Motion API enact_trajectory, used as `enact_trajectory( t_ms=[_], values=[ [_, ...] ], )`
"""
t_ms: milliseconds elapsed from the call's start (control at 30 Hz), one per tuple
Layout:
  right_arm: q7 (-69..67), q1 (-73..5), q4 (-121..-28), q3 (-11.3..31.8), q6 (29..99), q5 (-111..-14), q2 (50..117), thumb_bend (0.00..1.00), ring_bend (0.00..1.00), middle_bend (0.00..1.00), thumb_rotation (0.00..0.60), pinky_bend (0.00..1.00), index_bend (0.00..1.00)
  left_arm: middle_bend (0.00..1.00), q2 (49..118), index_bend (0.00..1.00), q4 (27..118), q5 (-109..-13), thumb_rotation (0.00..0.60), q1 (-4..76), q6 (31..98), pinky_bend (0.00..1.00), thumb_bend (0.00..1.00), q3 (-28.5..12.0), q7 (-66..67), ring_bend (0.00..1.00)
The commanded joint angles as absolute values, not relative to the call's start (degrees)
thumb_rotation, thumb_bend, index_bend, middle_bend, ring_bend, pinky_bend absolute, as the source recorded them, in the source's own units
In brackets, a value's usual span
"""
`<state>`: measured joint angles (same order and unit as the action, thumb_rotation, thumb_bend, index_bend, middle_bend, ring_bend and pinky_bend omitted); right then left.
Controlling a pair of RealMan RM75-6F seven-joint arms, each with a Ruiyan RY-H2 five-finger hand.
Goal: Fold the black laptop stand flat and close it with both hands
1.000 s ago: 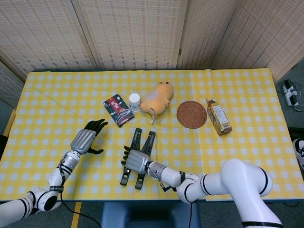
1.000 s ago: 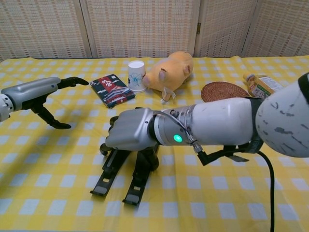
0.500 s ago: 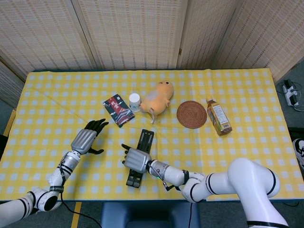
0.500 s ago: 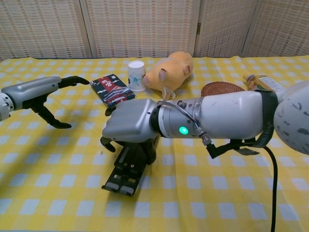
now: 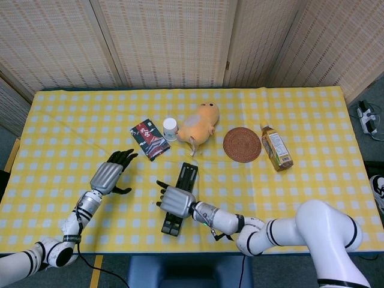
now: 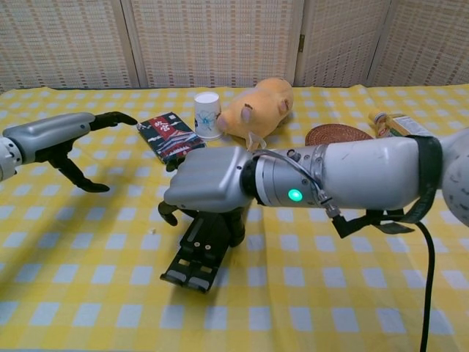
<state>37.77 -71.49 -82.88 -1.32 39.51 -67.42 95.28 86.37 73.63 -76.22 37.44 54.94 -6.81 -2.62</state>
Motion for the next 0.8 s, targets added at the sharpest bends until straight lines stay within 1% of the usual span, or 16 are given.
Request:
enact_trajectory(
  t_ms=[33, 133, 233, 333, 467, 600, 800],
  values=[
    [38.9, -70.3, -84.7, -1.2, 41.4, -66.9, 94.5, 0.14, 0.1, 0.11, 0.6, 0.01, 0.0, 0.0, 85.9, 0.05, 74.1, -76.1, 0.6, 37.3, 55.3, 0.0, 0.21, -7.0, -2.1, 0.0],
    [38.9, -68.1, -87.6, -0.9, 45.1, -66.7, 92.8, 0.14, 0.09, 0.07, 0.6, 0.01, 0.0, 0.0, 84.7, 0.05, 75.3, -75.7, 0.6, 37.1, 55.7, 0.0, 0.21, -7.4, -2.0, 0.0],
    [39.0, -64.4, -91.6, -1.2, 51.0, -67.4, 90.4, 0.14, 0.09, 0.07, 0.6, 0.01, 0.0, 0.0, 82.8, 0.05, 76.5, -75.3, 0.6, 36.5, 56.9, 0.0, 0.21, -7.8, -0.6, 0.0],
    [39.6, -60.0, -95.9, -2.4, 57.3, -68.0, 87.1, 0.14, 0.08, 0.07, 0.6, 0.01, 0.0, 0.0, 80.7, 0.05, 78.5, -74.4, 0.6, 35.5, 59.0, 0.0, 0.22, -8.2, 2.6, 0.0],
    [40.1, -53.1, -102.2, -3.9, 67.2, -69.6, 81.6, 0.14, 0.08, 0.07, 0.6, 0.01, 0.0, 0.0, 77.3, 0.06, 82.6, -72.6, 0.6, 33.2, 63.2, 0.0, 0.22, -8.6, 8.8, 0.0],
    [37.3, -46.6, -106.2, -5.8, 75.0, -72.1, 76.1, 0.14, 0.08, 0.06, 0.6, 0.01, 0.0, 0.0, 74.5, 0.08, 86.5, -71.4, 0.6, 30.5, 67.7, 0.0, 0.22, -8.7, 12.9, 0.0],
    [28.4, -36.7, -107.6, -8.8, 83.9, -76.3, 68.4, 0.14, 0.05, 0.0, 0.6, 0.01, 0.0, 0.0, 72.1, 0.09, 89.0, -71.6, 0.6, 25.3, 75.6, 0.0, 0.22, -8.1, 14.3, 0.0]
  ],
)
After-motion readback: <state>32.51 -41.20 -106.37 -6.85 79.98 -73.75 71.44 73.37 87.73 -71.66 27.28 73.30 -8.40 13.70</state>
